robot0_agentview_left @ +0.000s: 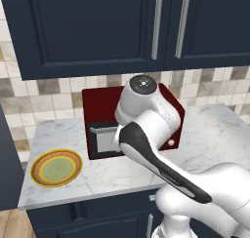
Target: Pick up the bagel from the plate, place it on the toaster oven rack, close the door, and set the timer.
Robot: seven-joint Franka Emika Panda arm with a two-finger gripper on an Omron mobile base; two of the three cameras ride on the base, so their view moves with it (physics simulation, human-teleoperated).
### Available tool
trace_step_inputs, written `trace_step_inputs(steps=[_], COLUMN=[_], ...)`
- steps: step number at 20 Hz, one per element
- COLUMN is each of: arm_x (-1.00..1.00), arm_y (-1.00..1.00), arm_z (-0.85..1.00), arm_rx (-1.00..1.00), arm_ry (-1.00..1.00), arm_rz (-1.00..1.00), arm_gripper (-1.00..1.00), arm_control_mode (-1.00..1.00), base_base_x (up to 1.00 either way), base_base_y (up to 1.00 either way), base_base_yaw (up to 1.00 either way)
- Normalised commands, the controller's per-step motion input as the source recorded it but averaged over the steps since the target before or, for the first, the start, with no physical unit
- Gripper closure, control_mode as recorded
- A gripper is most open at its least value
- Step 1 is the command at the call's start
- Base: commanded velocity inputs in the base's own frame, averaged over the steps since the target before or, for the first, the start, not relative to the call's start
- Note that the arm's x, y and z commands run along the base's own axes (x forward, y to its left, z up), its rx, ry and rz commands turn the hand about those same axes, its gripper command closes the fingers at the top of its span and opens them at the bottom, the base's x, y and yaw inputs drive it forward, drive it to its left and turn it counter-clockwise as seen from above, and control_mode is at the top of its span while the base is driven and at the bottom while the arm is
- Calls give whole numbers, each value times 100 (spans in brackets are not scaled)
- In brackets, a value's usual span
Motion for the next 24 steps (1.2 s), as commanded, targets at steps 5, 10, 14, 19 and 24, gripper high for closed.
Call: trace_step_inputs(steps=[5, 10, 14, 19, 24], arm_x=[-22, 12, 25, 23, 4], arm_y=[-82, -81, -86, -88, -75], arm_z=[-51, -1, 0, -8, -38], arm_rx=[1, 7, 12, 11, 11], arm_ry=[0, 0, 0, 0, 0], arm_rz=[-42, -34, -26, -25, -22], arm_gripper=[-100, -100, -100, -100, -100], arm_control_mode=[-100, -100, -100, -100, -100], base_base_x=[0, 0, 0, 0, 0], base_base_y=[0, 0, 0, 0, 0], base_base_yaw=[0, 0, 0, 0, 0])
